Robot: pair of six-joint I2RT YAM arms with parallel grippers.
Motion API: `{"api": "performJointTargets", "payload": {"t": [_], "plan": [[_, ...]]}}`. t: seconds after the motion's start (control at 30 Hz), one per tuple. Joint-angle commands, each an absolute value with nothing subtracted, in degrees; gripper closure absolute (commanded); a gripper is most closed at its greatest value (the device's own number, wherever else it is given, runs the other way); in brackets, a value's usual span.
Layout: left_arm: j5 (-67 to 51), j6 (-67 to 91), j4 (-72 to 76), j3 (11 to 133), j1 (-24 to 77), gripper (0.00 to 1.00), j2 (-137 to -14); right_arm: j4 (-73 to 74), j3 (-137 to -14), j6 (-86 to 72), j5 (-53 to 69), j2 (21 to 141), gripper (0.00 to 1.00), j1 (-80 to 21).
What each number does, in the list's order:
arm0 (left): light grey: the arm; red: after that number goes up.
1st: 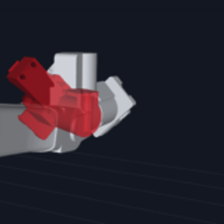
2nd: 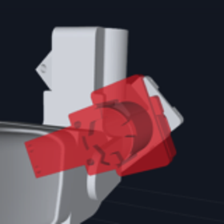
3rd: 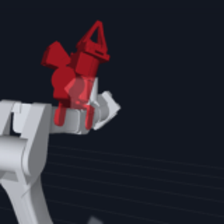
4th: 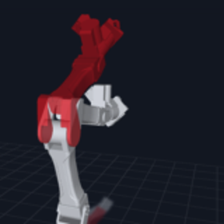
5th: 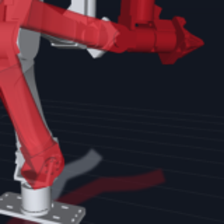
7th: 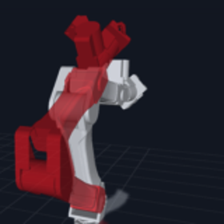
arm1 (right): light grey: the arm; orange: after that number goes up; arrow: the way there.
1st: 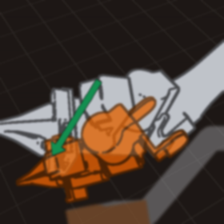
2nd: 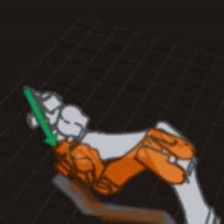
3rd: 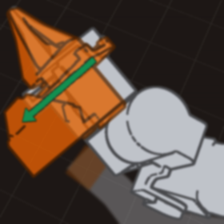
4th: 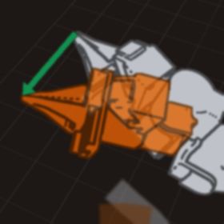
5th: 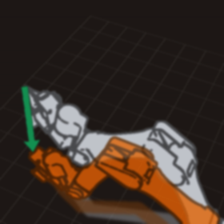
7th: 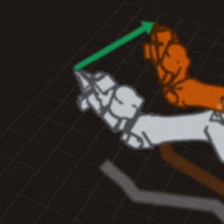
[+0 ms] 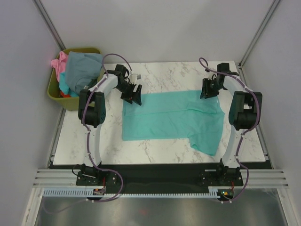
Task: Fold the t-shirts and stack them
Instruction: Fold the tshirt
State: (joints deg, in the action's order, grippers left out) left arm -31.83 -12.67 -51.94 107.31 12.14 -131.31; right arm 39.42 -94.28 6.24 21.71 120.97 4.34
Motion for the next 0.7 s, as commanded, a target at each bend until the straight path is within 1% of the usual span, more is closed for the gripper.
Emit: {"api": "performJointTargets", "payload": {"t": [0.0, 0.23, 0.67], "plan": [[-31.3, -11.8, -52.5, 106.0, 13.0, 0.13, -130.8, 38.4, -97.6, 7.2, 20.9, 122.4, 0.58, 4.4], [-30.9, -12.0, -52.6, 105.6, 13.0, 0.13, -130.6, 38.7, -94.0, 6.9, 21.3, 120.9, 0.57, 3.3], [-32.1, -11.4, -52.3, 107.0, 13.0, 0.13, -131.8, 40.2, -77.3, 5.7, 22.9, 110.4, 0.57, 2.0]]}}
